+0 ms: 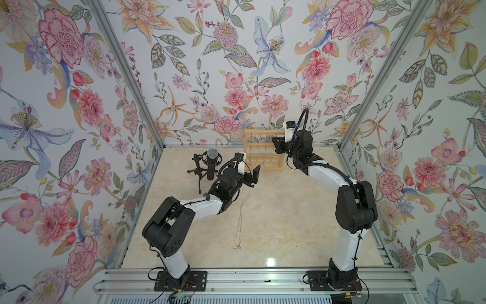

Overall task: Take the necklace off the jewelry display stand
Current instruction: Take off the necklace from the stand.

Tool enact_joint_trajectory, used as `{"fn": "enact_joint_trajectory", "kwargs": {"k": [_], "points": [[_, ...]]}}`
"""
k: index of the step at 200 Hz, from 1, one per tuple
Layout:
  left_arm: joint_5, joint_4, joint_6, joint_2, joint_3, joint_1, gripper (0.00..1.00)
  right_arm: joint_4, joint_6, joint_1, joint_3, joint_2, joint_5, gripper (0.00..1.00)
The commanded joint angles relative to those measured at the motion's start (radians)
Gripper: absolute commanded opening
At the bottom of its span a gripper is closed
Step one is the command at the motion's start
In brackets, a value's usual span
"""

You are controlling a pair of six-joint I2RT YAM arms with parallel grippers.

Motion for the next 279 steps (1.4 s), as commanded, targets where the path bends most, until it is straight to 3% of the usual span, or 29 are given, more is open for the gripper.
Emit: {"fn": "enact_joint_trajectory", "kwargs": {"k": [1, 140, 279], "points": [[0.014, 0.029, 0.004, -0.002, -0.013, 0.017, 0.99, -0.004, -0.022, 0.007, 0.036, 0.024, 0.016, 0.12], [0.022, 0.035, 0.001, -0.004, -0.017, 0.017, 0.99, 0.007, -0.031, 0.007, -0.01, -0.03, 0.035, 0.0], [0.029, 0.042, -0.007, -0.002, -0.019, 0.019, 0.99, -0.008, -0.043, 0.014, -0.043, -0.105, 0.03, 0.0]]}}
